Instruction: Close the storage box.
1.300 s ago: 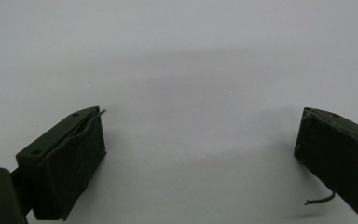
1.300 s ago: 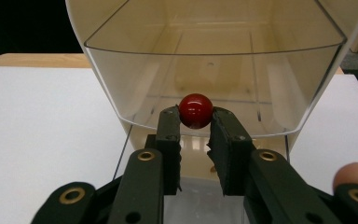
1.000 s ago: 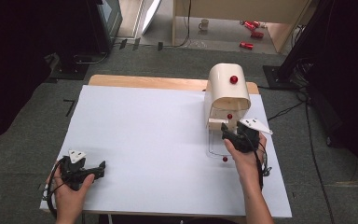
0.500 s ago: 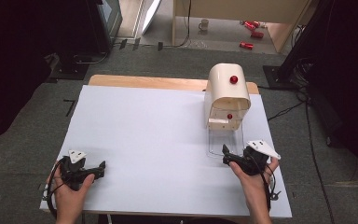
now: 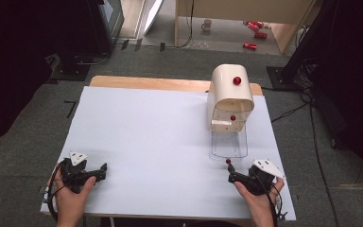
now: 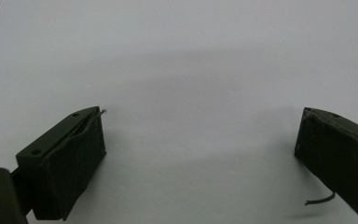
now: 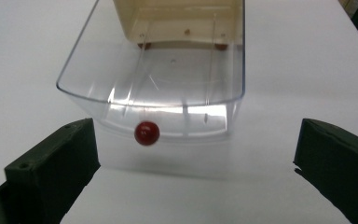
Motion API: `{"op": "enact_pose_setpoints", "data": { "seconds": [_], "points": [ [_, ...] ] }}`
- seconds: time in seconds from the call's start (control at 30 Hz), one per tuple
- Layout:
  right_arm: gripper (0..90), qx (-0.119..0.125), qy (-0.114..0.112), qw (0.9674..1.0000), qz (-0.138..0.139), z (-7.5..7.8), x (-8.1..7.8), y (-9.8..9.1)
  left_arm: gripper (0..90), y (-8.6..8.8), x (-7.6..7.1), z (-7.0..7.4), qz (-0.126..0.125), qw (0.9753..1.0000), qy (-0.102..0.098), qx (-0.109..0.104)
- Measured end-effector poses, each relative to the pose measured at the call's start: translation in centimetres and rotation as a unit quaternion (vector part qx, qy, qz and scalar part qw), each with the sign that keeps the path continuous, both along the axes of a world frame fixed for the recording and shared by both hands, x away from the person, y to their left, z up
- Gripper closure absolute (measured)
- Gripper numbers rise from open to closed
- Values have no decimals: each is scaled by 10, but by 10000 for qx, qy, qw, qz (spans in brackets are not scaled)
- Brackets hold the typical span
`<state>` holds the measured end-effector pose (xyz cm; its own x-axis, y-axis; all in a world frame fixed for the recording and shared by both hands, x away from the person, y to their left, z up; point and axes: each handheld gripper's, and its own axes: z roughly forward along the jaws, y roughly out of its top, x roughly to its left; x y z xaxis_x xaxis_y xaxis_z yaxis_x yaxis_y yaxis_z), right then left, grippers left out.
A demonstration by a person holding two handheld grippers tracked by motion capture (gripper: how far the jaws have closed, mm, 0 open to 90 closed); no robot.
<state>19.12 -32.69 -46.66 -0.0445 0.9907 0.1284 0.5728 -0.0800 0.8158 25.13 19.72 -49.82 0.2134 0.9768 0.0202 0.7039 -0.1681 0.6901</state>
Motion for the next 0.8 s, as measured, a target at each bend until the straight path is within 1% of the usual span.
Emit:
{"op": "enact_pose_setpoints", "data": {
  "seconds": [0.1, 0.13, 0.17, 0.23, 0.4, 0.47, 0.5, 0.53, 0.6, 0.63, 0.67, 0.7, 0.73, 0.77, 0.8],
  "points": [
    [0, 106, 127, 9999, -29, -10, -5, -3, 16, 0, 0, 0, 0, 10000, 2, 0],
    [0, 106, 127, 9999, -29, -10, -5, -3, 16, 0, 0, 0, 0, 10000, 2, 0],
    [0, 111, 203, 9997, -40, -15, -7, -3, 16, 0, 0, 0, 0, 10000, 1, -2],
    [0, 121, 265, 9996, -27, -19, -8, -3, 16, 0, 0, 0, -2, 10000, 2, -1],
    [0, 170, 327, 9993, -36, -24, -7, -2, 16, 0, 0, 0, 0, 10000, 2, -2],
    [9, 173, 343, 9992, -61, -25, -6, -2, 15, 0, 0, 0, -1, 10000, 4, -2],
    [37, 155, 349, 9992, -87, -27, -5, -2, 16, 0, 0, 0, -1, 10000, 2, -2],
    [37, 155, 349, 9992, -87, -27, -5, -2, 16, 0, 0, 0, -1, 10000, 2, -2],
    [87, 166, 373, 9991, -123, -30, -4, -3, 16, 0, 0, 0, 0, 10000, 1, -2],
    [163, 129, 392, 9990, -159, -32, -4, -2, 16, 0, 0, 0, 1, 10000, 1, -4],
    [163, 129, 392, 9990, -159, -32, -4, -2, 16, 0, 0, 0, 1, 10000, 1, -4],
    [273, 35, 382, 9991, -201, -33, -3, 0, 16, 0, 0, 0, -1, 10000, 2, -2],
    [273, 35, 382, 9991, -201, -33, -3, 0, 16, 0, 0, 0, -1, 10000, 2, -2],
    [411, -44, 363, 9990, -255, -33, -3, 2, 16, 0, 0, 0, 0, 10000, 2, -3],
    [411, -44, 363, 9990, -255, -33, -3, 2, 16, 0, 0, 0, 0, 10000, 2, -3]
  ]
}}
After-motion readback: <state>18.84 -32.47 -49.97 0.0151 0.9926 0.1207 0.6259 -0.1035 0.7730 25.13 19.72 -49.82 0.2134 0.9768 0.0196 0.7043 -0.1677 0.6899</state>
